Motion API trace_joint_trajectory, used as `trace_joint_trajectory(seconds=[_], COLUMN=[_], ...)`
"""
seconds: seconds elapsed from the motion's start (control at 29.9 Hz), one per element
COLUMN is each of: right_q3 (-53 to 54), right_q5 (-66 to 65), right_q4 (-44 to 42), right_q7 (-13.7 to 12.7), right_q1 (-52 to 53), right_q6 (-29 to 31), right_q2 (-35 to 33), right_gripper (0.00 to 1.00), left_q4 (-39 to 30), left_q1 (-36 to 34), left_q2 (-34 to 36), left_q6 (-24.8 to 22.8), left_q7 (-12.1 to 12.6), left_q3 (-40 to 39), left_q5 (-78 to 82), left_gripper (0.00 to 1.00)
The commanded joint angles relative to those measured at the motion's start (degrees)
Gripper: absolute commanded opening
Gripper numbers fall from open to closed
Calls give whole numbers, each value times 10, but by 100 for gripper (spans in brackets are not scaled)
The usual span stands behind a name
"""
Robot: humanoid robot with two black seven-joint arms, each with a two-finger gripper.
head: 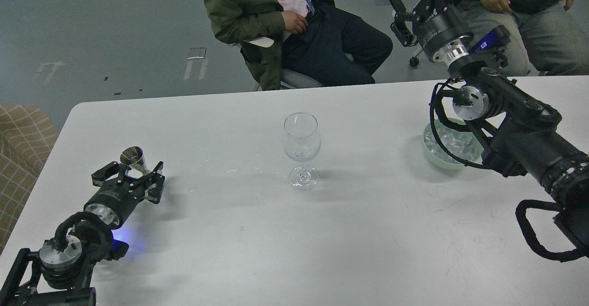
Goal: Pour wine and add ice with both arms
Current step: 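Grasp the metal jigger with the left gripper and lift it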
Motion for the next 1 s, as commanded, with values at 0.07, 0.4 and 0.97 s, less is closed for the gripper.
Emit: trace_joint_trajectory(seconds=[0.07,0.4,0.97], right_q3=[-6,-19,-19], right_q5=[0,0,0], right_q4=[1,1,0], right_q7=[0,0,0], right_q1=[-1,3,3], right_q6=[0,0,0], right_q2=[1,1,1], right_gripper=[100,100,100], left_q4=[0,5,-4], left_q1=[-1,-1,-12], left_q2=[-1,-3,-3], left_q6=[0,-1,-1], left_q7=[-2,-2,1], left_q3=[0,-1,-3], left_q5=[0,-1,-11], left_gripper=[41,25,0])
